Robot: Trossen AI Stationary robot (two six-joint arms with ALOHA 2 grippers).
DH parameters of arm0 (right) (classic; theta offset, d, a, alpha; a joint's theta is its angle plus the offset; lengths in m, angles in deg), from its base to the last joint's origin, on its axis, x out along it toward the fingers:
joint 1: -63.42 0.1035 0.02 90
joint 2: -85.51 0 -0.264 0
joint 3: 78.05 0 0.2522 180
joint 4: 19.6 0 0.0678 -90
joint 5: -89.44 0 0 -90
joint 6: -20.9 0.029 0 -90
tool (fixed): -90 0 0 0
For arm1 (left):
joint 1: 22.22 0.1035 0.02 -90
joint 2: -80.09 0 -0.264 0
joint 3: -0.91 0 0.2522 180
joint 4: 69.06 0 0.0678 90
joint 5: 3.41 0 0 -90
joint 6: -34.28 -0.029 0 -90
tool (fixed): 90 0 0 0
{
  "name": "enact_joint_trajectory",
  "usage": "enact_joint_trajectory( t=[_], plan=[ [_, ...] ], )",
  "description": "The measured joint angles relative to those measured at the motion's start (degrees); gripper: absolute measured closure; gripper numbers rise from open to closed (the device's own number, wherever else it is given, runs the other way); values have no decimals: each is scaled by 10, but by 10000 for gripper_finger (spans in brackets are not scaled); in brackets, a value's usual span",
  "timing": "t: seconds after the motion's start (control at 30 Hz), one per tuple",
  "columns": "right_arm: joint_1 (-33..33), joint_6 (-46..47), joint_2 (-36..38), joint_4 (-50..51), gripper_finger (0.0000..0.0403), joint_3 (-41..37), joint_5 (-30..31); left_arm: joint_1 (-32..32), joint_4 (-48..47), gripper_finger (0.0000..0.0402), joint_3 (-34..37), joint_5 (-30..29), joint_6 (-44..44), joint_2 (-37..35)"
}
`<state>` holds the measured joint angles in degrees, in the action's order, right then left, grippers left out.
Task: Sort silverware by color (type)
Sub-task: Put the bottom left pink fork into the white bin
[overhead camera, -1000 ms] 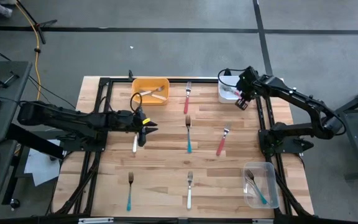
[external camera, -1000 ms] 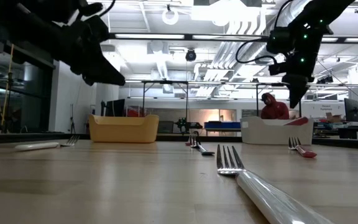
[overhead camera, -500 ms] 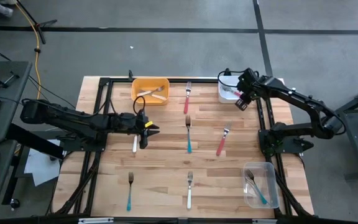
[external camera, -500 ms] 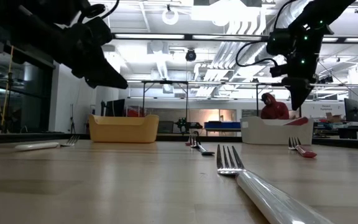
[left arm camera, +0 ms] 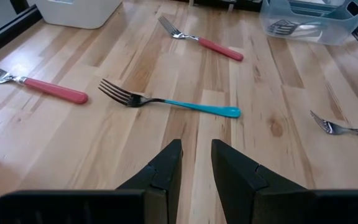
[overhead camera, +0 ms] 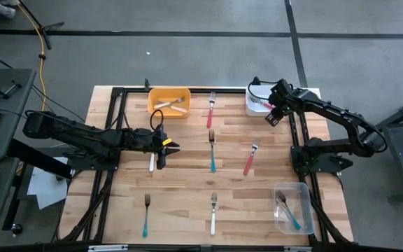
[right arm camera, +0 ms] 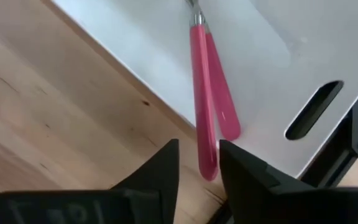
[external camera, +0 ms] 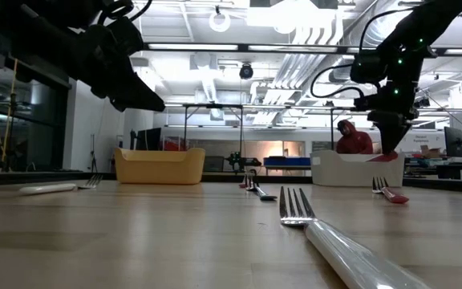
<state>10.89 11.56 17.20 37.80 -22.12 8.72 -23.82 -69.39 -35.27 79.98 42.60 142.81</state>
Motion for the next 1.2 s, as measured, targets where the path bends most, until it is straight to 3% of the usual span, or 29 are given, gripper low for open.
enact_joint_trajectory(
  t=[0.3, 0.6, 0.77, 1.2],
  plan=[
    [0, 3, 0, -7, 347, 0, -19, 0, 0, 323, 0, 0, 0, 0],
    [0, 15, 0, -7, 264, 0, 6, 0, 0, 323, 0, 0, 0, 0],
    [0, 15, 0, -7, 247, 0, 8, 0, 0, 323, 0, 0, 0, 0],
    [-5, 8, -51, -14, 308, 0, -10, 0, -1, 323, 0, 1, 0, 0]
  ],
)
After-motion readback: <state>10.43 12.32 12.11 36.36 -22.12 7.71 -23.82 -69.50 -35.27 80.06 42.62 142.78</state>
